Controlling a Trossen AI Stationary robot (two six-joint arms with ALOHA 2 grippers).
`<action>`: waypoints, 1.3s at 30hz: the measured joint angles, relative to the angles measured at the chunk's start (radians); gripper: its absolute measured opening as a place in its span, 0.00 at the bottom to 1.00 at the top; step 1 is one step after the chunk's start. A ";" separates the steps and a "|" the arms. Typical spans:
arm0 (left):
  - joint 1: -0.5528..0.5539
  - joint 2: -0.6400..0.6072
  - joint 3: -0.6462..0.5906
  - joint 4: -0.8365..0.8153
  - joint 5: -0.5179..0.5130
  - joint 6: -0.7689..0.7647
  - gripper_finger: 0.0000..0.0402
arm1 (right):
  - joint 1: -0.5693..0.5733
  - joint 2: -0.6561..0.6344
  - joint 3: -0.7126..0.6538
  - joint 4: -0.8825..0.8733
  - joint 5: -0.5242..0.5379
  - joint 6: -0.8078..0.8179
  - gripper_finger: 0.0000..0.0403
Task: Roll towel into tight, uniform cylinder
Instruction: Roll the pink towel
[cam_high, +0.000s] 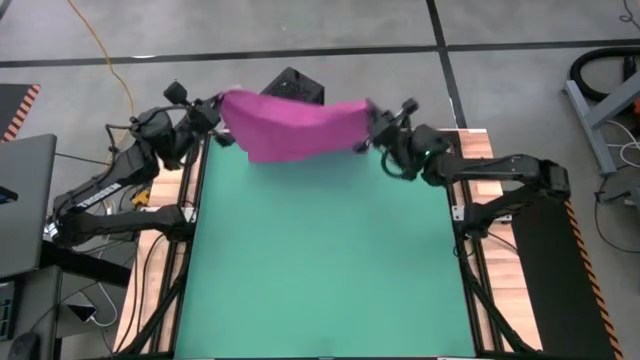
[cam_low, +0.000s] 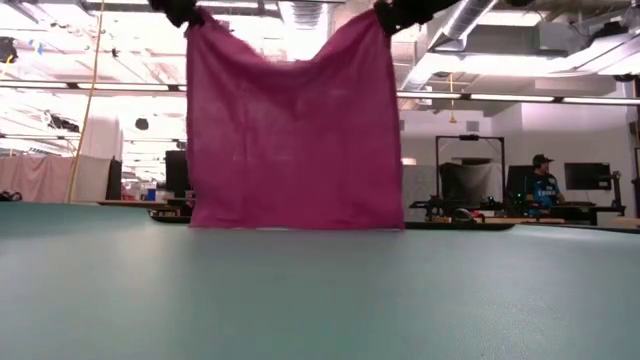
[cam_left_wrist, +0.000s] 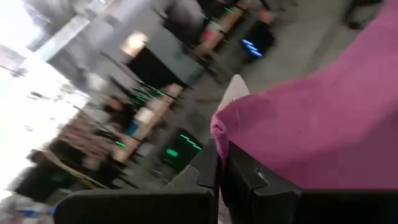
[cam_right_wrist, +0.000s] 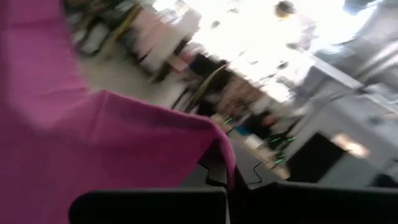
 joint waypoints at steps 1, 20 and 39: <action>-0.011 -0.016 0.000 -0.064 0.008 -0.039 0.00 | 0.037 -0.004 0.000 -0.074 0.026 0.040 0.02; -0.308 -0.304 -0.282 -0.690 0.510 -1.035 0.00 | 0.714 0.025 -0.002 -1.069 0.262 1.364 0.02; -0.530 -0.259 -0.355 -0.490 0.218 -1.115 0.00 | 0.619 0.027 -0.030 -1.339 0.135 1.820 0.02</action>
